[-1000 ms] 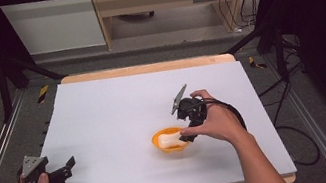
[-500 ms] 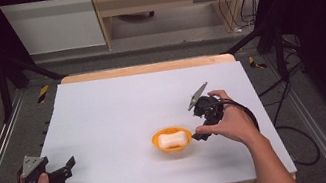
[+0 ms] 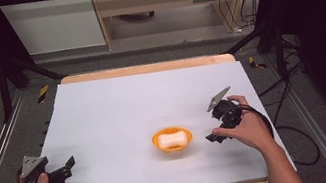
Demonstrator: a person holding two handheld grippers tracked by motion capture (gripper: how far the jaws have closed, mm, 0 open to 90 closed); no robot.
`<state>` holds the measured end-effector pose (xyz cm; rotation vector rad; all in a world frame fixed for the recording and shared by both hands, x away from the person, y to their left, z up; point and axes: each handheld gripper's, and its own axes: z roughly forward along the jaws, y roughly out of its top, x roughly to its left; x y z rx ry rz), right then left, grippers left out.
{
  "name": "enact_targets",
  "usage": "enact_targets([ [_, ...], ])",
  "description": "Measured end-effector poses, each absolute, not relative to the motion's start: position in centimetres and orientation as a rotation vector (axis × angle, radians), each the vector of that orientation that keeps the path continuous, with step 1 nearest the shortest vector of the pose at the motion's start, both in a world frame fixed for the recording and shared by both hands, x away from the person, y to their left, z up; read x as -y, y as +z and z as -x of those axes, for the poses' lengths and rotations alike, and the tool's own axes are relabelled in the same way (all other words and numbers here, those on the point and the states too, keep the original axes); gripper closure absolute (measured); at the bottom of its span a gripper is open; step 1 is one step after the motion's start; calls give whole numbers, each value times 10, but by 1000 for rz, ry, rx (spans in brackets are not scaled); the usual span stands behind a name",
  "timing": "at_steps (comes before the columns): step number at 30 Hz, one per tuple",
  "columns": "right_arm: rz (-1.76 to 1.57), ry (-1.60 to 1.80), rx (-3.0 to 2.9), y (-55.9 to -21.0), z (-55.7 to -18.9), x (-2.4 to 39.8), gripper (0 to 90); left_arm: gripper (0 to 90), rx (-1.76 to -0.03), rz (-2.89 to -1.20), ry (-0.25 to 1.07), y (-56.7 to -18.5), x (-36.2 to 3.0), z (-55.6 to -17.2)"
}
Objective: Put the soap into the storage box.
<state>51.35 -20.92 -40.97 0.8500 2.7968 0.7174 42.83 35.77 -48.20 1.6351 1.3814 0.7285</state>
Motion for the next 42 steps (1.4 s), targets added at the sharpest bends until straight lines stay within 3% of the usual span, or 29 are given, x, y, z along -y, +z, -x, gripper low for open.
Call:
enact_targets([
  [13, -995, 807, -2685, -435, -497, 256, 11, 0, -1381, -1639, 733, -482, -357, -428],
  [42, -1137, 1031, -2373, -455, -459, 323, 9, 0, -1383, -1640, 737, -482, -357, -428],
])
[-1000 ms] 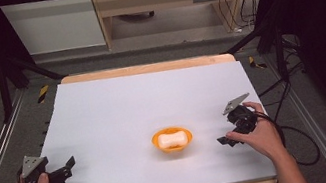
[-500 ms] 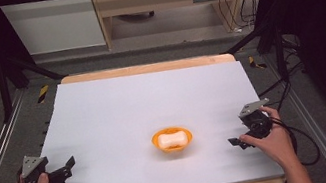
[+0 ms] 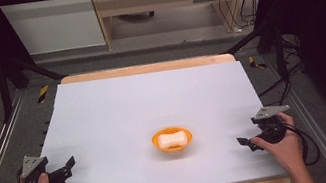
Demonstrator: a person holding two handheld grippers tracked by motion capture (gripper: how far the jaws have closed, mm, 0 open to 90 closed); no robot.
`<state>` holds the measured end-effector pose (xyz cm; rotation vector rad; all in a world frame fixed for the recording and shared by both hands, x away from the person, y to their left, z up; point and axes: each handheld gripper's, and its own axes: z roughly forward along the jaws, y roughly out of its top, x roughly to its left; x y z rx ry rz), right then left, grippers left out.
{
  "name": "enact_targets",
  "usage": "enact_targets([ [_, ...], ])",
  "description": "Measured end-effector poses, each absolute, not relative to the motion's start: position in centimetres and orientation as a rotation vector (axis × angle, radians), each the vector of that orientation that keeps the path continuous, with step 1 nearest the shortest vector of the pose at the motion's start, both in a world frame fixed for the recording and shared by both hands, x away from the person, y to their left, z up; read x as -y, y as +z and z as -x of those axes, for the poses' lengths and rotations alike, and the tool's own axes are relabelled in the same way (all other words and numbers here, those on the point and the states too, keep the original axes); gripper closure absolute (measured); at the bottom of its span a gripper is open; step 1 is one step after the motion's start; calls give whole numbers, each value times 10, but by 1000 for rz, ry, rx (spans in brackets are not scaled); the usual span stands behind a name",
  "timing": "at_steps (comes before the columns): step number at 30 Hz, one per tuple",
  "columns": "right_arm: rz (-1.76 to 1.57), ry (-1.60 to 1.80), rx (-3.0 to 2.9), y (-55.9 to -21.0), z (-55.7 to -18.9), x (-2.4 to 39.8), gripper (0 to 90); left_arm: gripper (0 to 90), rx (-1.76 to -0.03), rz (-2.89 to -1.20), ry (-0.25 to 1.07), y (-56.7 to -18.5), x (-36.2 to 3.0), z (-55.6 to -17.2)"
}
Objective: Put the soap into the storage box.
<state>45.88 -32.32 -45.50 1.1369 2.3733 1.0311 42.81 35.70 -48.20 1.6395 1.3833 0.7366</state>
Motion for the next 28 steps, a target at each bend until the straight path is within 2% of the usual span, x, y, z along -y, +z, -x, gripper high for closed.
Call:
enact_targets([
  [15, -1292, 1328, -2051, -480, -423, 375, 6, 0, -1382, -1631, 737, -482, -357, -428],
  [28, -1319, 1365, -1942, -482, -412, 380, 13, 0, -1380, -1633, 735, -482, -357, -428],
])
